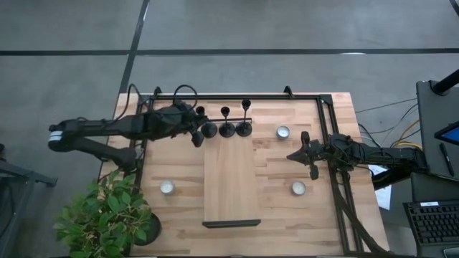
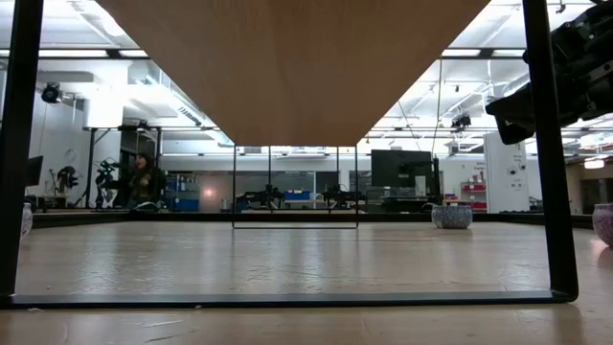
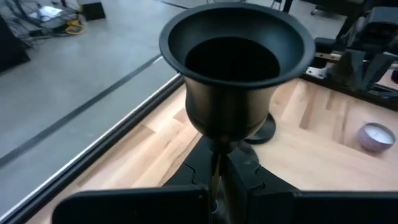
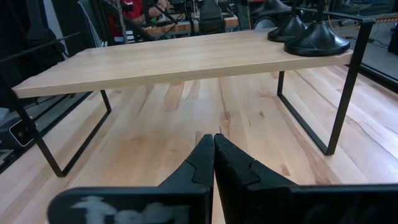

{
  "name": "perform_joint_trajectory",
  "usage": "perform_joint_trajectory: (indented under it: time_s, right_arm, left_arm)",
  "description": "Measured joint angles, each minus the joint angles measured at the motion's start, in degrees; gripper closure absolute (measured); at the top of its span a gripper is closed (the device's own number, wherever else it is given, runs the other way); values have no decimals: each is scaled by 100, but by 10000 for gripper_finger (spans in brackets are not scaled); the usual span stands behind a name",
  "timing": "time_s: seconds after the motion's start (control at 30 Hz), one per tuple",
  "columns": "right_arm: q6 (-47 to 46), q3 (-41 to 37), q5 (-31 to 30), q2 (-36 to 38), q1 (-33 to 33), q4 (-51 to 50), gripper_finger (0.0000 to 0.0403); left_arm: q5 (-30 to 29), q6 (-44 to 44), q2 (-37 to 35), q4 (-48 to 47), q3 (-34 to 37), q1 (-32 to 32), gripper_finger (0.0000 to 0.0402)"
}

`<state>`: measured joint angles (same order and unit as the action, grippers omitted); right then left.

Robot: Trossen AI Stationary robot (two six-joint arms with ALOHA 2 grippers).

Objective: Pick & Place candle stick holders
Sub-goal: Put the black candle holder on the shelf aligned with the other black candle holders

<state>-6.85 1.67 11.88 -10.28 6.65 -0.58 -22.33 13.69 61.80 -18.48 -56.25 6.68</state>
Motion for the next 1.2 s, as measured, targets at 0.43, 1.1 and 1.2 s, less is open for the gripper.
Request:
perform_joint_trajectory:
  time_s: [0.43,1.1,1.2]
  right_arm:
    - [-1,0,0,-1,0,1,394]
    - [-2,-1,2,0,-2,1,394]
    - [-2,0,1,0,-2,1,394]
  left_arm:
    - [144,12,511,-100,-123,164,392]
    - [168,-9,649,87,-90,195,392]
    - [168,-7,639,88,-90,195,392]
